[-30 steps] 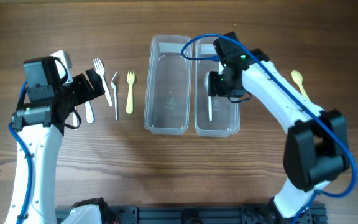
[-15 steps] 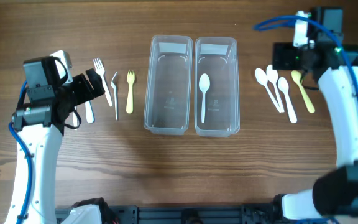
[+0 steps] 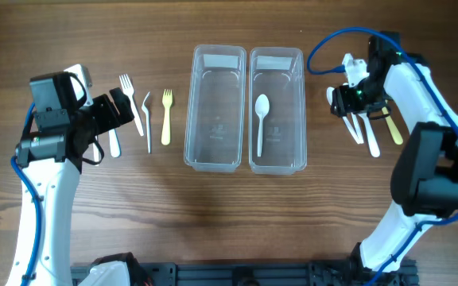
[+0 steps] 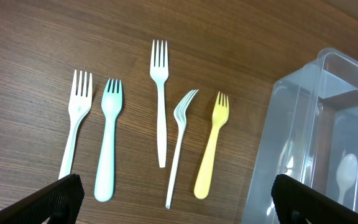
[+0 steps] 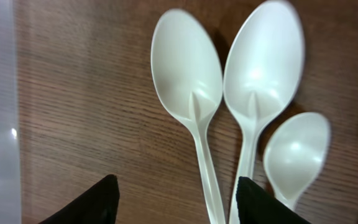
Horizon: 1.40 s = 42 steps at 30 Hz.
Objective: Pack container
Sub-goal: 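Move right gripper back and grasp another white spoon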
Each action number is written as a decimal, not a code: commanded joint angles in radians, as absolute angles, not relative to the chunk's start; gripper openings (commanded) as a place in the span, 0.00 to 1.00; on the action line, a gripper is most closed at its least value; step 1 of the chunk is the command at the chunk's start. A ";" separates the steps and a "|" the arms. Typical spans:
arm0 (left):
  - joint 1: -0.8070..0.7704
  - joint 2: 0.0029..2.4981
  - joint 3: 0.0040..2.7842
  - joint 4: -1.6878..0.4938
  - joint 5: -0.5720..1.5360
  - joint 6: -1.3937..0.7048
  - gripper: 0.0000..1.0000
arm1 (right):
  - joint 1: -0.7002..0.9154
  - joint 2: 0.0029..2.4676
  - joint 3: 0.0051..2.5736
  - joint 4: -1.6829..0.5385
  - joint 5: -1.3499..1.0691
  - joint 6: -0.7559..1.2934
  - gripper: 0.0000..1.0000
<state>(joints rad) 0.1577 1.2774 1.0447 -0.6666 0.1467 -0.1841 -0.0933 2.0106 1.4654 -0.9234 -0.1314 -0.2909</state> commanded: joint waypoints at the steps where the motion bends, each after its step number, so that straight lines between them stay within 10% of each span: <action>1: 0.164 1.280 1.065 -0.664 0.141 -0.164 1.00 | -0.089 2.046 1.459 -0.927 -0.151 -0.310 0.57; 18: 0.164 1.280 1.065 -0.664 0.141 -0.164 1.00 | -0.082 2.149 1.457 -0.893 -0.093 -0.199 0.36; 28: 0.164 1.280 1.065 -0.664 0.141 -0.164 1.00 | -0.079 2.133 1.460 -0.952 -0.052 -0.070 0.05; 42: 0.164 1.280 1.065 -0.664 0.141 -0.164 1.00 | -0.014 1.667 1.500 -0.973 -0.260 0.116 0.04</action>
